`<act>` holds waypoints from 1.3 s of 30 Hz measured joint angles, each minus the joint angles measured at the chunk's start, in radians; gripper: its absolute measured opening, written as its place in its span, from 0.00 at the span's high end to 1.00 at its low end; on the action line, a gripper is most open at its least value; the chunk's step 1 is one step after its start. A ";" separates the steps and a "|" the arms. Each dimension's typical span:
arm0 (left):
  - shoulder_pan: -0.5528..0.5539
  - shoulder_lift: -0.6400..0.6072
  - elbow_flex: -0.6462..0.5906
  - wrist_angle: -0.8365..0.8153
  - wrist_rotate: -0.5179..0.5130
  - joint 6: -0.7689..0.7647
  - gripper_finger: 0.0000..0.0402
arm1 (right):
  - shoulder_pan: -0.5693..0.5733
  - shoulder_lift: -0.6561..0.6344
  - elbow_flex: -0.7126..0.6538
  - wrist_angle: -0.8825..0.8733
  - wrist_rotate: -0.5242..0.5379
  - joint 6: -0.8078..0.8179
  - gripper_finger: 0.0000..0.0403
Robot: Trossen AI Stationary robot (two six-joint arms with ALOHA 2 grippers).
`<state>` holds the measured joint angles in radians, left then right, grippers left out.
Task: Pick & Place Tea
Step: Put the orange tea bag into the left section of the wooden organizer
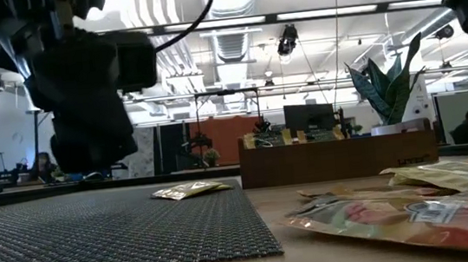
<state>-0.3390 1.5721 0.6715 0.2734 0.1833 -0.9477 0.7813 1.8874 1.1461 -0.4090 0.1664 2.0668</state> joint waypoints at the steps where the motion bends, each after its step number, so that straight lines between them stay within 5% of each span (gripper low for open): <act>1: -0.003 0.018 0.015 0.012 0.000 0.005 0.85 | 0.000 0.000 0.005 0.000 0.012 0.001 0.54; 9: -0.005 0.193 0.209 0.061 0.009 0.091 0.85 | -0.019 0.001 0.010 0.001 0.028 -0.005 0.54; 19: -0.022 0.457 0.486 0.061 0.182 0.127 0.85 | -0.039 0.025 0.008 0.012 0.085 -0.047 0.57; 39: -0.019 0.532 0.536 0.065 0.134 0.140 0.85 | -0.102 0.044 0.006 0.134 0.175 -0.195 0.67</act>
<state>-0.3575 2.1040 1.2079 0.3386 0.3170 -0.8078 0.6788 1.9315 1.1517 -0.2752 0.3416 1.8715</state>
